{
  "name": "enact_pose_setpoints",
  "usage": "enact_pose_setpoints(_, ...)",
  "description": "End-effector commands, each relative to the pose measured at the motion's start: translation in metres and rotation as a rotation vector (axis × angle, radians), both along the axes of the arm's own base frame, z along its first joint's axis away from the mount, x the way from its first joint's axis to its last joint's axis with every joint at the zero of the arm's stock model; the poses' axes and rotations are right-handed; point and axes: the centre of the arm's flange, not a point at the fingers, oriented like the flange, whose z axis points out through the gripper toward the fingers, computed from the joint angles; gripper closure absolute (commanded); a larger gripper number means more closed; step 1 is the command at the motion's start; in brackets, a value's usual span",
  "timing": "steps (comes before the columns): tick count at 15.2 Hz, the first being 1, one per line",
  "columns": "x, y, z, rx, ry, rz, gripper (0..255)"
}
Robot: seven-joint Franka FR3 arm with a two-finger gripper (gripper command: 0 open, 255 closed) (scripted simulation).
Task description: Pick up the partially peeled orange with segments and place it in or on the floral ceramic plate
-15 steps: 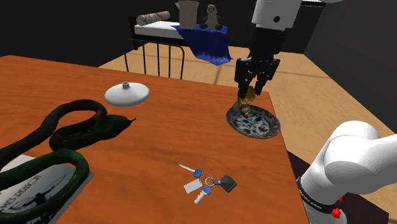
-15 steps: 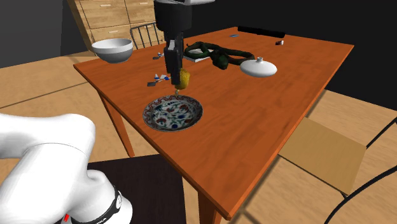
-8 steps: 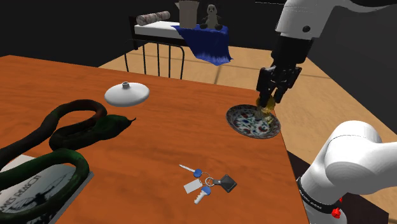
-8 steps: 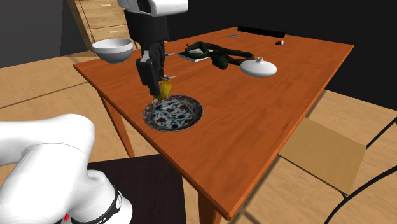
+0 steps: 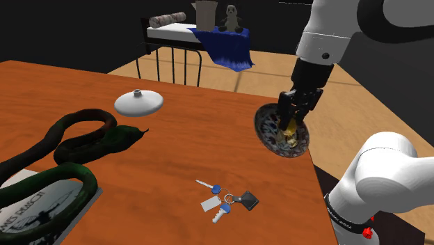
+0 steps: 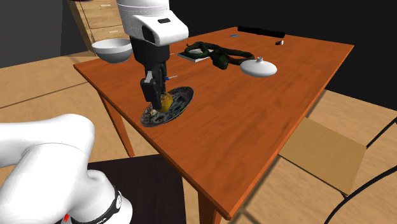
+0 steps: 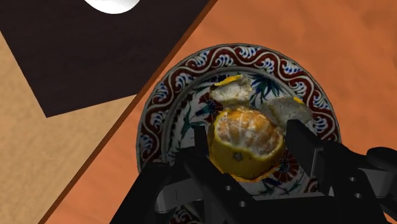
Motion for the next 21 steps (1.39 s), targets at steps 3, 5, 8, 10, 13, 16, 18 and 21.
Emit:
enact_pose_setpoints(3, 0.0, 0.0, -0.021, 0.0, 0.0, 0.0, 255)
enact_pose_setpoints(5, 0.0, 0.0, -0.027, 0.0, 0.0, 0.0, 255)
enact_pose_setpoints(8, 0.0, 0.0, -0.027, 0.0, 0.0, 0.0, 255)
enact_pose_setpoints(10, 0.0, 0.0, -0.027, 0.0, 0.0, 0.0, 255)
enact_pose_setpoints(13, 0.0, 0.0, -0.026, 0.0, 0.0, 0.0, 0)
enact_pose_setpoints(16, -0.001, 0.0, -0.026, 0.0, 0.0, 0.0, 0)
enact_pose_setpoints(18, 0.0, 0.0, -0.027, 0.0, 0.0, 0.0, 0)
enact_pose_setpoints(21, 0.001, -0.004, 0.013, 0.0, 0.0, 0.0, 0)
